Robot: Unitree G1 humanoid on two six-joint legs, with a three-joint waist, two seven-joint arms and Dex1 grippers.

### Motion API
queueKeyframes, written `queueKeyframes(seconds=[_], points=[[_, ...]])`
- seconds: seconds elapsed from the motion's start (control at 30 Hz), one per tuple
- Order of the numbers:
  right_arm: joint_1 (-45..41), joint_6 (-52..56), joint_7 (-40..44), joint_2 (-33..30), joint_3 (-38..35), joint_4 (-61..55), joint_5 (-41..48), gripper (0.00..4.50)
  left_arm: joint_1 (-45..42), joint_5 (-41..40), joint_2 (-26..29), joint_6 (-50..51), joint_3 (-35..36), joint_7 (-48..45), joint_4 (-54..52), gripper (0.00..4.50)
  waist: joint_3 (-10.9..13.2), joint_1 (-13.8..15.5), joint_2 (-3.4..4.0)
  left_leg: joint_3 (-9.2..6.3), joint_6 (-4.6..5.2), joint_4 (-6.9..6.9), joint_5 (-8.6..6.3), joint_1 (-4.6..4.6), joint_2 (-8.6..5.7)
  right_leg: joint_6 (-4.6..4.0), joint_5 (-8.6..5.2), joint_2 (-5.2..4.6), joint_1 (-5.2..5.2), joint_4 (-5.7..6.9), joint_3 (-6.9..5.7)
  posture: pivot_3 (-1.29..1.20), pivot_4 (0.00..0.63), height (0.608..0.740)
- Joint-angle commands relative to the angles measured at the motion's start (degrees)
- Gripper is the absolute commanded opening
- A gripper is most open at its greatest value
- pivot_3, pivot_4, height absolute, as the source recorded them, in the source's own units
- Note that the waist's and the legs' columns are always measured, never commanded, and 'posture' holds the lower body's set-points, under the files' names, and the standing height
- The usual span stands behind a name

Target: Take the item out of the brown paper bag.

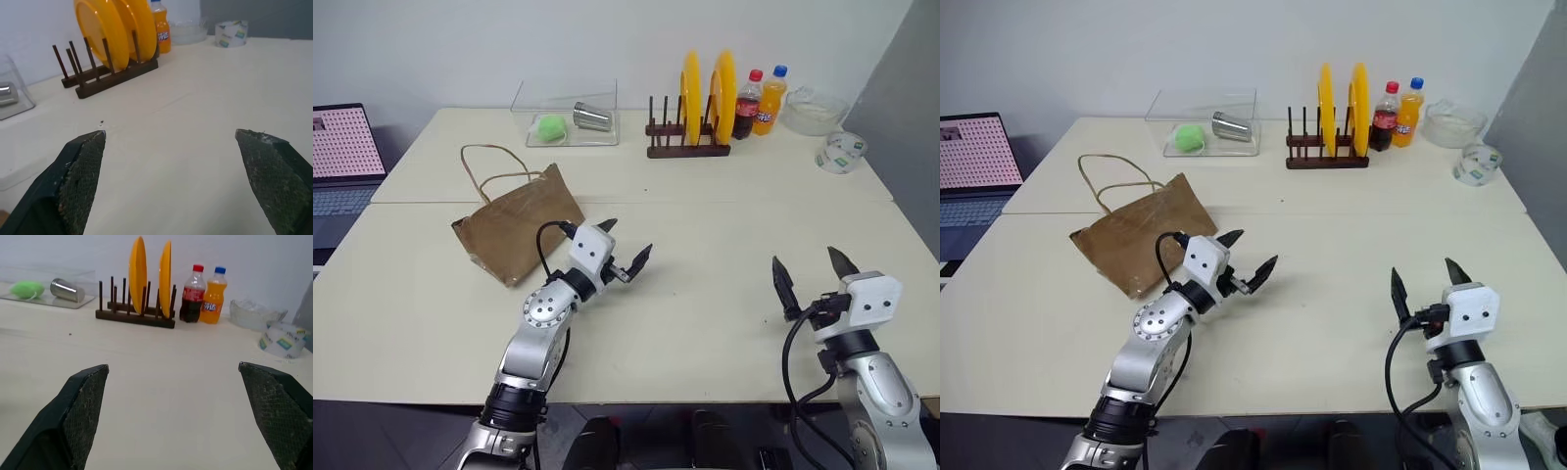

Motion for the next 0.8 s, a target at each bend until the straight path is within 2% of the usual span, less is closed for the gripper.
queueKeyframes(seconds=[0.03, 0.27, 0.47, 0.57, 0.67, 0.8], points=[[-0.9, -0.5, 1.1, -0.6, 1.3, -1.0, 0.4, 4.50, -0.8, 1.0, 0.7, -0.8, 1.5, 1.6, -1.8, 4.47, 0.0, 0.0, 0.00, -0.01, 0.00, 0.00, 0.00, 0.00, 0.00, 0.00, 0.00, 0.00, 0.00, 0.00, -0.01, 0.00, 0.150, 0.740], [-8.5, 4.7, 8.1, -4.6, 7.5, -2.5, 4.4, 4.50, 0.4, -0.2, 3.1, 3.2, 6.0, 3.4, -7.6, 4.47, 0.0, -0.1, -0.01, -0.04, 0.00, 0.00, 0.00, -0.01, 0.01, 0.00, 0.00, 0.00, 0.00, 0.00, -0.04, 0.00, 0.150, 0.740], [-20.3, 10.6, 15.7, -8.4, 9.9, -3.5, 14.3, 4.50, 7.9, -8.4, 4.1, 13.9, 16.7, 6.4, -23.7, 4.47, 0.0, -0.2, -0.01, -0.06, 0.00, -0.04, 0.00, -0.03, 0.06, 0.00, 0.00, 0.01, -0.03, -0.02, -0.05, 0.00, 0.150, 0.740], [-25.0, 12.0, 20.2, -9.9, 11.7, -1.3, 17.4, 4.50, 12.9, -11.1, 6.3, 16.5, 21.7, 5.7, -30.0, 4.47, 0.1, 0.0, -0.06, -0.05, 0.00, -0.04, 0.00, -0.06, 0.06, 0.00, 0.00, 0.01, -0.03, -0.06, -0.06, 0.00, 0.150, 0.740], [-28.5, 12.1, 22.1, -10.0, 12.8, 1.6, 18.3, 4.50, 15.1, -15.0, 10.2, 19.8, 27.3, 4.0, -31.6, 4.47, 0.1, 0.0, -0.08, -0.05, 0.00, -0.07, 0.00, -0.05, 0.08, -0.01, 0.00, 0.01, -0.03, -0.07, -0.10, 0.00, 0.150, 0.740], [-31.0, 10.7, 24.2, -9.4, 14.0, 5.8, 17.9, 4.50, 12.8, -21.9, 20.5, 24.3, 35.1, -3.2, -26.1, 4.47, 0.1, 0.1, -0.20, -0.07, -0.01, -0.08, 0.00, -0.06, 0.11, -0.02, 0.00, 0.05, -0.03, -0.05, -0.18, 0.00, 0.150, 0.740]])
